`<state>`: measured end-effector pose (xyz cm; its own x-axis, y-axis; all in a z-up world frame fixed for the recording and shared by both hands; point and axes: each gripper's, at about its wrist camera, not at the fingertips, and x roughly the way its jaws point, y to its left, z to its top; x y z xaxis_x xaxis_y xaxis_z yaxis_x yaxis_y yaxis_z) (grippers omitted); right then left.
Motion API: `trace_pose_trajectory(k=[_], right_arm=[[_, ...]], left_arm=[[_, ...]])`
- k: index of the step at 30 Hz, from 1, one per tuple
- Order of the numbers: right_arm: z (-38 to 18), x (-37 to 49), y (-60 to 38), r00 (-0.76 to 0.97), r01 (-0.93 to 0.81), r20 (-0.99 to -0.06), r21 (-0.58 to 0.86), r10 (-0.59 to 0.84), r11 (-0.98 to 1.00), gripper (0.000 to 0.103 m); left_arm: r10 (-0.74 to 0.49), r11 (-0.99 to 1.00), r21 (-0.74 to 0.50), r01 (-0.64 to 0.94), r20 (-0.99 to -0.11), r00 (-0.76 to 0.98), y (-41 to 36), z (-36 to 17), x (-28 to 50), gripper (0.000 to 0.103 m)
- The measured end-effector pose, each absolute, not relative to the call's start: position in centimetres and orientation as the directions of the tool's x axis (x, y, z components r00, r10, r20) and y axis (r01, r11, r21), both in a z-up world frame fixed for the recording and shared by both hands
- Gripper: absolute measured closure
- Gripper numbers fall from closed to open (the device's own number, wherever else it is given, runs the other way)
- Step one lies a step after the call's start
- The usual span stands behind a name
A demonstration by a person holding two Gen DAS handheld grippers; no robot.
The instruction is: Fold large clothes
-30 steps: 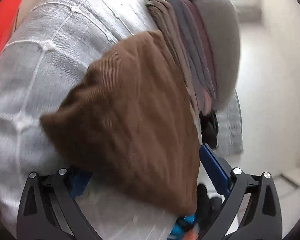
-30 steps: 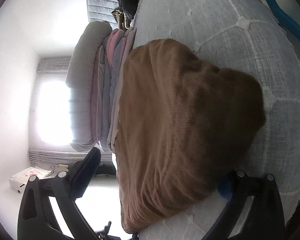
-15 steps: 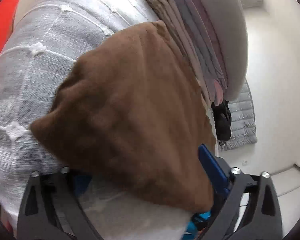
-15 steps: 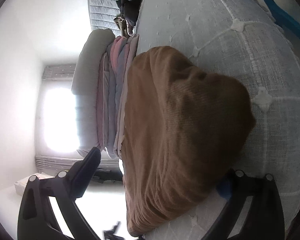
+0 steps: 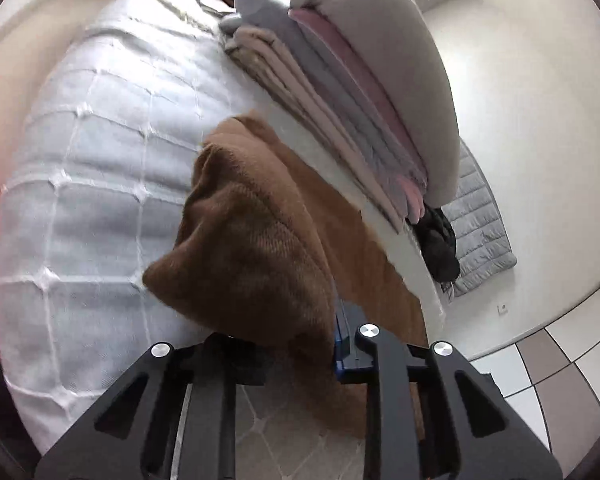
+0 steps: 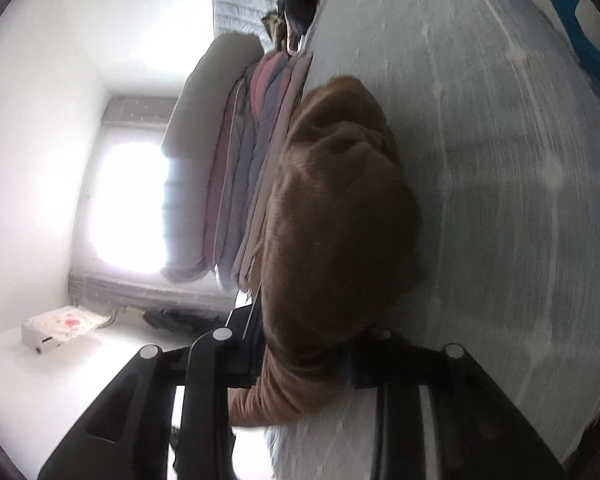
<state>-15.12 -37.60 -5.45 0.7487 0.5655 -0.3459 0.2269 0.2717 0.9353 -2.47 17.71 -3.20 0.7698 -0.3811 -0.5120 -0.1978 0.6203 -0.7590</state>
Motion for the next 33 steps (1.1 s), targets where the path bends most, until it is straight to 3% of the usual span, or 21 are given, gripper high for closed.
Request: trace_pose_trajectory(k=[2, 4, 6, 8, 10, 11, 15, 22, 25, 28, 31, 33], right_arm=[[-6.9, -16.4, -38.3, 0.751, 0.301, -0.377, 0.926, 0.542, 0.227, 0.057], [-8.8, -17.8, -39.8, 0.764, 0.401, -0.422, 0.903, 0.488, 0.154, 0.055], [-8.0, -19.3, -41.7, 0.807, 0.437, -0.464, 0.885, 0.365, 0.159, 0.05], [-5.1, -19.8, -42.1, 0.838, 0.423, -0.484, 0.868, 0.254, 0.259, 0.034], [-1.0, -20.0, -41.4, 0.873, 0.376, -0.466, 0.83, 0.143, 0.413, 0.017], [0.8, -19.6, -40.5, 0.883, 0.344, -0.454, 0.798, 0.117, 0.495, 0.015], [5.1, -16.0, -33.8, 0.852, 0.178, -0.484, 0.624, 0.199, 0.761, 0.013], [4.4, -7.2, -22.8, 0.729, -0.039, -0.62, 0.384, 0.289, 0.922, 0.013], [2.7, -5.6, -19.4, 0.681, -0.065, -0.681, 0.311, 0.27, 0.948, 0.007], [-3.4, -4.1, -16.9, 0.485, -0.059, -0.854, 0.182, 0.188, 0.981, 0.005], [-3.5, -5.0, -14.3, 0.524, -0.113, -0.85, 0.003, 0.062, 0.994, 0.006], [-2.2, -5.1, -14.6, 0.507, -0.115, -0.853, 0.076, 0.124, 0.99, 0.006]], left_arm=[[-0.396, 0.621, -0.751, -0.226, -0.55, 0.735, 17.6, -4.4, -2.2, 0.08], [-0.411, 0.619, -0.737, -0.27, -0.597, 0.689, 17.7, -6.7, -2.5, 0.073], [-0.433, 0.576, -0.766, -0.285, -0.582, 0.689, 18.3, -8.1, -3.1, 0.059], [-0.459, 0.533, -0.798, -0.28, -0.551, 0.697, 18.7, -8.5, -3.6, 0.034], [-0.471, 0.517, -0.813, -0.268, -0.532, 0.703, 18.4, -9.0, -4.3, 0.023], [-0.478, 0.504, -0.822, -0.266, -0.522, 0.707, 18.6, -9.1, -4.3, 0.02], [-0.487, 0.431, -0.854, -0.293, -0.493, 0.721, 19.0, -10.2, -5.0, 0.017], [-0.424, 0.487, -0.812, -0.322, -0.542, 0.726, 17.7, -9.8, -3.8, 0.01], [-0.399, 0.494, -0.805, -0.329, -0.546, 0.737, 17.5, -9.9, -4.4, 0.01], [-0.375, 0.514, -0.791, -0.332, -0.555, 0.742, 17.1, -9.9, -5.2, 0.01], [-0.363, 0.499, -0.791, -0.353, -0.561, 0.744, 17.5, -10.3, -4.8, 0.01], [-0.354, 0.457, -0.811, -0.367, -0.544, 0.761, 18.0, -10.4, -5.0, 0.01]])
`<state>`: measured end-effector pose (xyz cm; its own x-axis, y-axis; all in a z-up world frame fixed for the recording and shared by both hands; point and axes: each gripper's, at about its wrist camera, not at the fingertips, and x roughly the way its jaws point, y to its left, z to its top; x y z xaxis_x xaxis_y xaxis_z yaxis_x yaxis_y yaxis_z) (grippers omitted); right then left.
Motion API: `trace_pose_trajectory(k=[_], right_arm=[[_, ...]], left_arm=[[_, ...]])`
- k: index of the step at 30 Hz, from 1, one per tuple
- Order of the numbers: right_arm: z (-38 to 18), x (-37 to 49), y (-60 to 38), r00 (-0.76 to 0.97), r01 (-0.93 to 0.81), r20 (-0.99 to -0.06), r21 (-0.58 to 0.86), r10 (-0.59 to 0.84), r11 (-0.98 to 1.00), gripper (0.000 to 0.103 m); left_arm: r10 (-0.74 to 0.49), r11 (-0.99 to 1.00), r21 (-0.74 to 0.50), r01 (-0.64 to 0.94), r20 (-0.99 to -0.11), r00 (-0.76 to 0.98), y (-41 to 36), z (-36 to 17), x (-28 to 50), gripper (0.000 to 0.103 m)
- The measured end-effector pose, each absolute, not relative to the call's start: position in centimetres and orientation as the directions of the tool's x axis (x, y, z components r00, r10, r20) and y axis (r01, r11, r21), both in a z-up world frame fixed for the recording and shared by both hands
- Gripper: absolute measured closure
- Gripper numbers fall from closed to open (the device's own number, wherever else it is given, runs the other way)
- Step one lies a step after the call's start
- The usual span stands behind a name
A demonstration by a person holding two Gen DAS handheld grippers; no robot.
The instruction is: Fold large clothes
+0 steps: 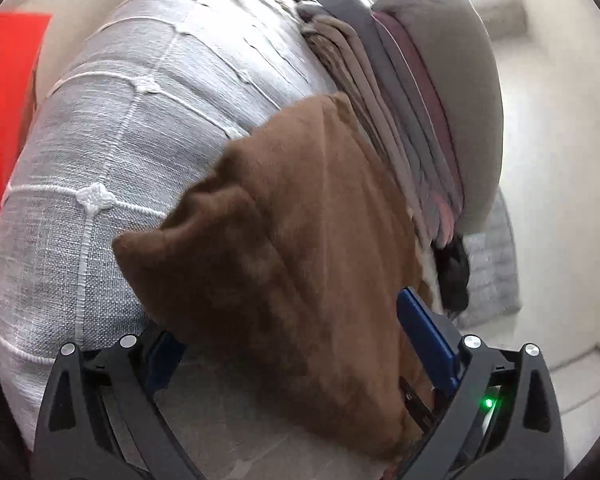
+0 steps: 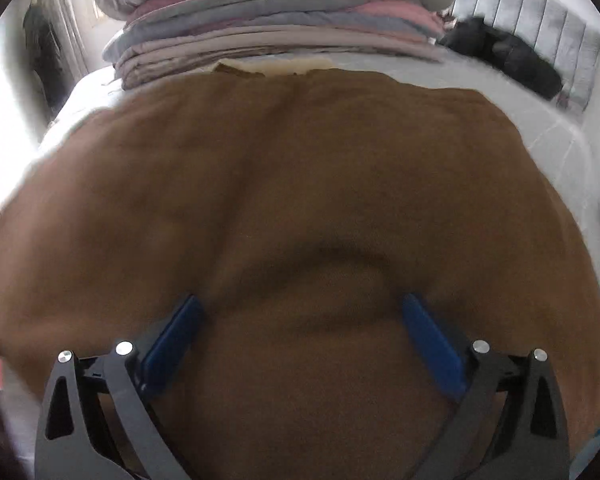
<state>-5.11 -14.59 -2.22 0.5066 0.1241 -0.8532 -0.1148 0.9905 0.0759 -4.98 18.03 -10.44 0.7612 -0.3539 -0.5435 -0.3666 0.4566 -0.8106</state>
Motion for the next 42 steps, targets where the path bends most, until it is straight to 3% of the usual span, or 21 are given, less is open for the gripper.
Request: trace_pose_trajectory(k=[1, 4, 8, 10, 14, 15, 16, 18, 19, 20, 24, 27, 30, 31, 33, 35, 37, 42], right_arm=[[-0.6, -5.6, -15.0, 0.575, -0.113, -0.8, 0.128, 0.17, 0.985, 0.006], [1.5, -5.3, -14.7, 0.67, -0.121, -0.733, 0.047, 0.117, 0.992, 0.006], [-3.8, -0.8, -13.9, 0.494, -0.134, -0.866, 0.01, 0.076, 0.991, 0.005], [-4.3, -1.3, -13.9, 0.533, -0.129, -0.843, 0.01, 0.078, 0.992, 0.005], [-2.7, -1.8, -14.2, 0.513, -0.114, -0.852, 0.053, 0.104, 0.992, 0.006], [-1.9, -2.0, -14.6, 0.543, -0.102, -0.827, 0.109, 0.147, 0.989, 0.006], [-1.2, -2.3, -14.8, 0.564, -0.089, -0.812, 0.121, 0.15, 0.989, 0.006], [-1.9, -2.0, -14.6, 0.548, -0.077, -0.831, 0.061, 0.093, 0.995, 0.005], [-3.1, -0.7, -13.4, 0.498, -0.085, -0.865, 0.027, 0.066, 0.996, 0.005], [-3.7, -0.9, -12.9, 0.512, -0.101, -0.858, -0.016, 0.038, 0.995, 0.005], [-2.2, -1.0, -13.5, 0.488, -0.099, -0.871, 0.006, 0.054, 0.995, 0.006], [0.5, -2.4, -15.4, 0.568, -0.034, -0.821, 0.055, 0.065, 0.998, 0.006], [0.1, -2.6, -16.0, 0.525, -0.021, -0.851, -0.017, -0.004, 1.0, 0.006], [-1.2, -2.2, -15.8, 0.466, -0.036, -0.885, -0.039, -0.018, 0.999, 0.005], [-2.3, -2.9, -15.8, 0.48, -0.044, -0.877, -0.038, -0.013, 0.998, 0.005], [-1.9, -3.2, -15.7, 0.471, -0.048, -0.882, -0.041, -0.013, 0.998, 0.005], [-1.8, -3.3, -15.9, 0.467, -0.037, -0.884, -0.016, 0.003, 0.999, 0.005], [-2.3, -2.9, -15.9, 0.468, -0.031, -0.884, -0.026, -0.009, 0.999, 0.005]], left_arm=[[-0.347, 0.452, -0.813, -0.368, -0.54, 0.767, 18.0, -10.5, -5.0, 0.009], [-0.305, 0.487, -0.779, -0.395, -0.575, 0.759, 17.1, -10.1, -4.5, 0.008], [-0.244, 0.537, -0.721, -0.439, -0.631, 0.737, 16.0, -9.7, -3.6, 0.008], [-0.231, 0.561, -0.704, -0.435, -0.638, 0.735, 15.5, -9.5, -3.5, 0.008], [-0.267, 0.502, -0.791, -0.349, -0.526, 0.807, 16.7, -9.2, -4.6, 0.01], [-0.275, 0.496, -0.804, -0.327, -0.504, 0.819, 16.9, -9.0, -4.5, 0.013], [-0.281, 0.499, -0.808, -0.314, -0.494, 0.823, 17.1, -8.9, -4.5, 0.026], [-0.302, 0.496, -0.815, -0.299, -0.485, 0.821, 17.3, -9.2, -4.1, 0.038], [-0.321, 0.477, -0.827, -0.296, -0.478, 0.818, 17.5, -9.8, -3.9, 0.057], [-0.344, 0.456, -0.842, -0.289, -0.466, 0.815, 17.7, -10.2, -3.9, 0.067], [-0.356, 0.47, -0.843, -0.262, -0.452, 0.818, 17.8, -9.6, -3.8, 0.073], [-0.35, 0.475, -0.84, -0.261, -0.453, 0.82, 17.7, -9.5, -3.9, 0.074], [-0.34, 0.465, -0.829, -0.309, -0.49, 0.803, 17.5, -10.3, -4.0, 0.065], [-0.339, 0.448, -0.825, -0.345, -0.514, 0.788, 17.6, -11.0, -4.0, 0.053], [-0.351, 0.441, -0.829, -0.344, -0.511, 0.785, 17.5, -11.2, -4.0, 0.047], [-0.387, 0.443, -0.844, -0.303, -0.485, 0.784, 17.2, -10.7, -3.5, 0.026], [-0.407, 0.446, -0.85, -0.28, -0.471, 0.782, 17.0, -10.5, -3.3, 0.016], [-0.422, 0.39, -0.866, -0.313, -0.471, 0.775, 17.1, -10.6, -2.7, 0.008]])
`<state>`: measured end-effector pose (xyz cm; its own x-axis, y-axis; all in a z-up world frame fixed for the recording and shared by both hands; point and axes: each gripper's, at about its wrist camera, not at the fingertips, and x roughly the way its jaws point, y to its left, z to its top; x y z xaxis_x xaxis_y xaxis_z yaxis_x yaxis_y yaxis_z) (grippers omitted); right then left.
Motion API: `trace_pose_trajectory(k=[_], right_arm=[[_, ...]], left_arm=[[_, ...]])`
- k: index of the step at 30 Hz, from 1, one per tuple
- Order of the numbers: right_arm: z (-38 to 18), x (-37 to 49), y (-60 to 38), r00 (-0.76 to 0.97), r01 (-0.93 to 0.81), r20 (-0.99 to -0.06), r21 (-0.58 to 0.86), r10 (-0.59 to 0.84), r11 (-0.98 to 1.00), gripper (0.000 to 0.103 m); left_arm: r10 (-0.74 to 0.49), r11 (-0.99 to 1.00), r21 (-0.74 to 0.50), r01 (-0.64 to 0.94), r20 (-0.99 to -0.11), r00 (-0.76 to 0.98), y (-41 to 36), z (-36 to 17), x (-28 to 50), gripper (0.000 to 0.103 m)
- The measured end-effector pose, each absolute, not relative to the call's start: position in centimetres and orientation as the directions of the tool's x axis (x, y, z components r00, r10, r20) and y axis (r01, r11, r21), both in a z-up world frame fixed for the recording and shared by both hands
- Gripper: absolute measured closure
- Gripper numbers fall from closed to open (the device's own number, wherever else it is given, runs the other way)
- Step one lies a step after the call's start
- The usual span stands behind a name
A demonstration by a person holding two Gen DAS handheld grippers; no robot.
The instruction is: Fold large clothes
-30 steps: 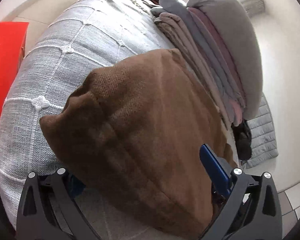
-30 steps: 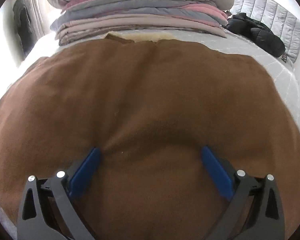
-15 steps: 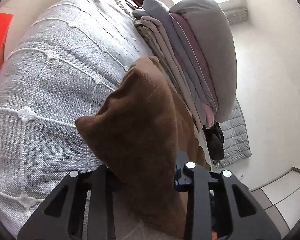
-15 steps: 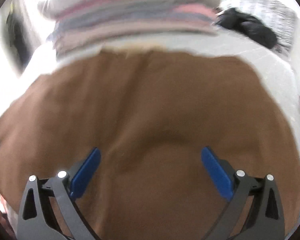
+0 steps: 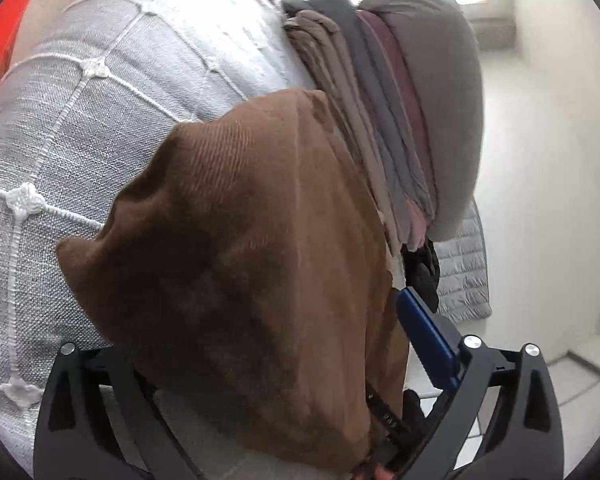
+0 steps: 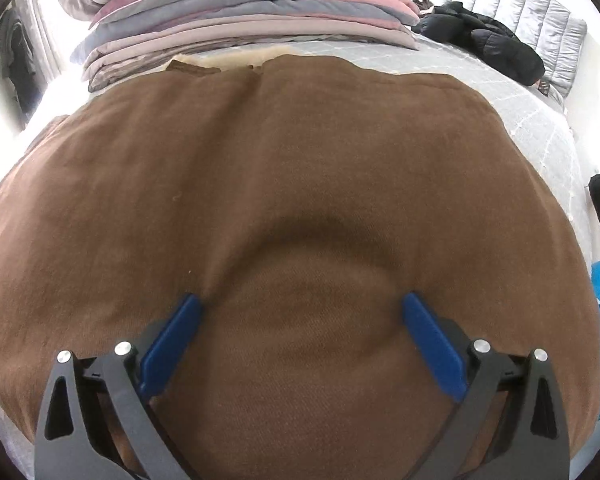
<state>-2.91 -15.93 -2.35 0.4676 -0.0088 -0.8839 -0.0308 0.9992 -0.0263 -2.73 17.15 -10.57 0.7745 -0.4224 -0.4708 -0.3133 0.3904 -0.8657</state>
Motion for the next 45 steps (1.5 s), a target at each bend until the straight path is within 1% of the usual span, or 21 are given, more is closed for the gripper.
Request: trace_pose_trajectory(k=[4, 6, 7, 8, 10, 11, 14, 20, 24, 27, 30, 32, 33, 34, 35, 36, 38, 39, 41, 43, 45], right_arm=[[-2.0, -2.5, -16.2, 0.445, -0.053, -0.895, -0.014, 0.011, 0.998, 0.006], [-0.4, -3.8, -17.3, 0.501, -0.024, -0.865, 0.009, 0.019, 1.0, 0.006], [0.0, -4.2, -17.8, 0.517, -0.012, -0.856, -0.014, -0.006, 1.0, 0.006], [-0.4, -4.5, -18.0, 0.5, -0.012, -0.865, -0.041, -0.029, 0.999, 0.006], [-3.4, -4.4, -17.9, 0.403, -0.053, -0.915, -0.048, -0.023, 0.997, 0.005], [-3.5, -4.6, -17.7, 0.433, -0.069, -0.901, -0.061, -0.025, 0.996, 0.005], [-3.3, -4.2, -17.9, 0.411, -0.072, -0.912, -0.042, -0.009, 0.997, 0.005], [-3.3, -3.3, -17.8, 0.376, -0.079, -0.927, -0.05, -0.017, 0.996, 0.005], [-3.6, -2.4, -18.2, 0.346, -0.099, -0.938, -0.036, 0.001, 0.994, 0.005], [-3.2, -1.7, -19.4, 0.299, -0.143, -0.951, 0.042, 0.083, 0.989, 0.005], [-1.4, -1.7, -24.2, 0.269, -0.119, -0.894, 0.337, 0.357, 0.934, 0.005], [-0.7, -3.4, -31.8, 0.376, 0.054, -0.701, 0.669, 0.606, 0.741, 0.005], [-1.0, -4.3, -34.4, 0.428, 0.078, -0.595, 0.774, 0.68, 0.628, 0.007], [-2.1, -5.5, -37.9, 0.495, 0.077, -0.387, 0.911, 0.778, 0.404, 0.007], [-3.5, -6.3, -40.4, 0.538, 0.067, -0.211, 0.976, 0.816, 0.208, 0.007], [-4.8, -6.7, -42.0, 0.556, 0.076, -0.117, 0.993, 0.823, 0.09, 0.007], [-5.9, -6.8, -43.5, 0.555, 0.044, 0.007, 0.998, 0.832, -0.037, 0.007], [-6.2, -6.6, -43.7, 0.535, 0.072, -0.033, 0.997, 0.844, -0.006, 0.007], [-6.3, -5.9, -43.8, 0.49, 0.082, -0.061, 0.996, 0.87, 0.024, 0.007], [-4.9, -4.8, -44.0, 0.44, 0.085, -0.156, 0.988, 0.884, 0.132, 0.007], [-2.7, -4.2, -45.1, 0.454, 0.088, -0.29, 0.955, 0.843, 0.282, 0.007]], left_arm=[[-0.413, 0.424, -0.837, -0.347, -0.519, 0.748, 16.8, -10.5, -1.8, 0.008], [-0.402, 0.448, -0.827, -0.34, -0.526, 0.749, 16.5, -10.3, -1.9, 0.009], [-0.394, 0.459, -0.821, -0.341, -0.532, 0.749, 16.4, -10.3, -2.0, 0.019], [-0.389, 0.472, -0.81, -0.349, -0.546, 0.742, 16.4, -10.4, -1.9, 0.044], [-0.404, 0.471, -0.816, -0.334, -0.536, 0.741, 16.6, -10.6, -2.1, 0.07], [-0.4, 0.492, -0.81, -0.318, -0.535, 0.745, 16.4, -10.0, -2.2, 0.076], [-0.376, 0.597, -0.774, -0.212, -0.503, 0.778, 15.0, -6.2, -2.2, 0.082], [-0.401, 0.706, -0.708, -0.018, -0.421, 0.813, 9.4, 2.9, -1.7, 0.085], [-0.458, 0.773, -0.614, 0.157, -0.37, 0.809, 2.3, 8.5, -1.8, 0.085], [-0.504, 0.816, -0.506, 0.281, -0.382, 0.775, -4.6, 10.6, -2.6, 0.085], [-0.542, 0.833, -0.407, 0.374, -0.471, 0.696, -11.3, 9.8, -2.5, 0.085], [-0.545, 0.838, -0.337, 0.428, -0.553, 0.631, -15.9, 7.3, -2.1, 0.085], [-0.544, 0.836, -0.316, 0.448, -0.584, 0.603, -17.4, 6.1, -1.8, 0.085], [-0.536, 0.835, -0.284, 0.471, -0.615, 0.578, -19.4, 4.6, -1.7, 0.085], [-0.519, 0.833, -0.24, 0.498, -0.651, 0.555, -21.4, 3.0, -1.6, 0.084], [-0.487, 0.826, -0.171, 0.538, -0.697, 0.526, -24.1, 1.0, -1.9, 0.084], [-0.405, 0.797, -0.036, 0.603, -0.773, 0.489, -28.1, -2.4, -2.6, 0.077], [-0.372, 0.779, 0.033, 0.626, -0.78, 0.504, -29.3, -3.3, -3.3, 0.073], [-0.351, 0.743, 0.089, 0.664, -0.793, 0.499, -30.5, -3.7, -4.3, 0.04], [-0.308, 0.685, 0.181, 0.706, -0.806, 0.505, -31.8, -3.8, -5.7, 0.022], [-0.268, 0.636, 0.272, 0.722, -0.8, 0.537, -31.9, -3.7, -7.3, 0.02]])
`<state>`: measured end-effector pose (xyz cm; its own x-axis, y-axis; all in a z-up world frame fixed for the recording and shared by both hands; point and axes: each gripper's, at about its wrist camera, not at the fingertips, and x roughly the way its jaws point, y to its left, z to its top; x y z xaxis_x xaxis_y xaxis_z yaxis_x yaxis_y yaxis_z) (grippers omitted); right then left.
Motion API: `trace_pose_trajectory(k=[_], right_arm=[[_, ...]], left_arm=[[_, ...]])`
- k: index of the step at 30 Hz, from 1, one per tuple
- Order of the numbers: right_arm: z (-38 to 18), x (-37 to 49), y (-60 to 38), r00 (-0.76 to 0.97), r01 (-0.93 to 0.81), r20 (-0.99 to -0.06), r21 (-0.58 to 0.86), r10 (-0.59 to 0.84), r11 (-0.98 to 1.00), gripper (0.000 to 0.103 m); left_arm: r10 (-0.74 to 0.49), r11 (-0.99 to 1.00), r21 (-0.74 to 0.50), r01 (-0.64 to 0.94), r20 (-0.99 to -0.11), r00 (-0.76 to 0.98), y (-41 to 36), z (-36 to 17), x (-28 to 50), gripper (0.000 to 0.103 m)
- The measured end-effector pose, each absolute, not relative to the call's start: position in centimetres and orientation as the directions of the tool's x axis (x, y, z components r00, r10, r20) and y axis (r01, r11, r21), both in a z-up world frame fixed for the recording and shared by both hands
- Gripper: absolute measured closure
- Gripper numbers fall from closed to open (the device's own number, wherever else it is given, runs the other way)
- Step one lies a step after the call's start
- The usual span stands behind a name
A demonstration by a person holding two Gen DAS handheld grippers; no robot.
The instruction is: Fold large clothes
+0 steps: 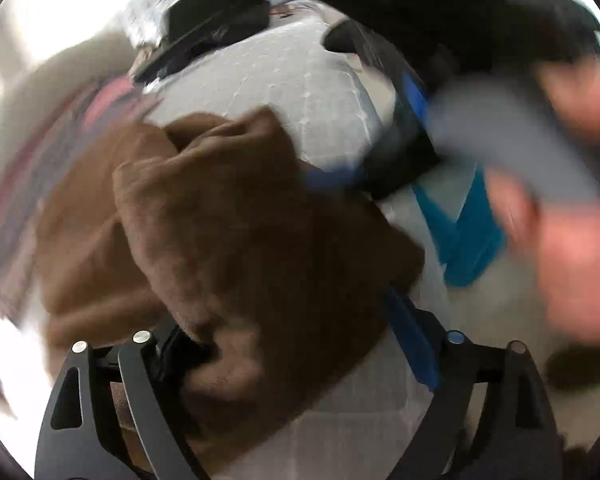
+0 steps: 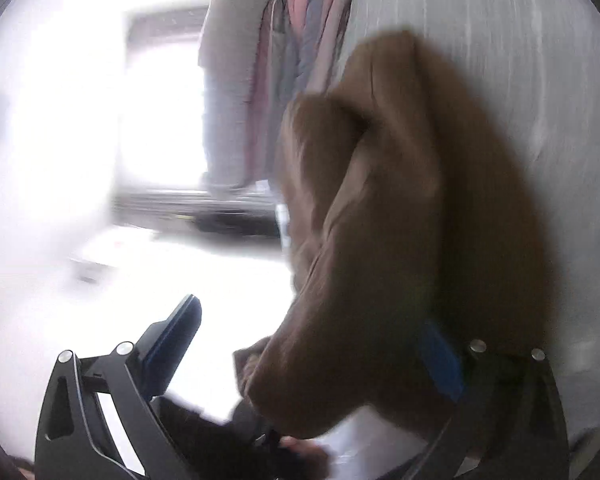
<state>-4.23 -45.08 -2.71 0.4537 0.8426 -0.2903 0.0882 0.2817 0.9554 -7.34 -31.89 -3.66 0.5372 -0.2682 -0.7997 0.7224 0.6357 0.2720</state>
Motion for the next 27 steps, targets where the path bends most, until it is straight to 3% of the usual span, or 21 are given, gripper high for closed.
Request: trace_pose_trajectory(k=[2, 8, 14, 16, 18, 20, 21, 27], right_arm=[[-0.8, -3.8, -46.3, 0.499, 0.063, -0.314, 0.943, 0.808, 0.328, 0.007], [3.6, 1.4, -46.0, 0.485, -0.079, -0.283, 0.928, 0.827, 0.364, 0.007], [1.5, 9.4, -40.5, 0.274, -0.022, -0.454, 0.878, 0.848, 0.478, 0.007], [-0.7, 11.3, -38.8, 0.229, 0.013, -0.546, 0.83, 0.806, 0.558, 0.007], [-1.4, 12.7, -37.7, 0.215, -0.001, -0.569, 0.813, 0.794, 0.583, 0.008], [0.4, 13.1, -36.3, 0.238, -0.118, -0.587, 0.774, 0.774, 0.623, 0.034], [2.0, 12.9, -35.4, 0.269, -0.186, -0.626, 0.712, 0.732, 0.677, 0.09], [7.1, 10.0, -35.6, 0.375, -0.294, -0.592, 0.654, 0.713, 0.697, 0.088]], left_arm=[[-0.296, 0.626, 0.258, 0.736, -0.794, 0.531, -30.8, -2.7, -8.4, 0.02], [-0.548, 0.641, -0.072, 0.764, -0.74, 0.39, -22.5, 2.8, -9.9, 0.02], [-0.713, 0.63, -0.367, 0.685, -0.622, 0.323, -13.8, 4.9, -6.7, 0.019], [-0.701, 0.668, -0.39, 0.634, -0.617, 0.359, -11.8, 4.2, -5.2, 0.019], [-0.695, 0.69, -0.42, 0.59, -0.61, 0.38, -10.3, 3.1, -3.4, 0.019], [-0.7, 0.701, -0.471, 0.536, -0.601, 0.387, -8.8, 1.8, -1.1, 0.019], [-0.707, 0.698, -0.493, 0.52, -0.594, 0.384, -8.3, 1.3, -0.6, 0.019], [-0.731, 0.681, -0.565, 0.465, -0.553, 0.4, -7.9, 0.3, 2.3, 0.019]])
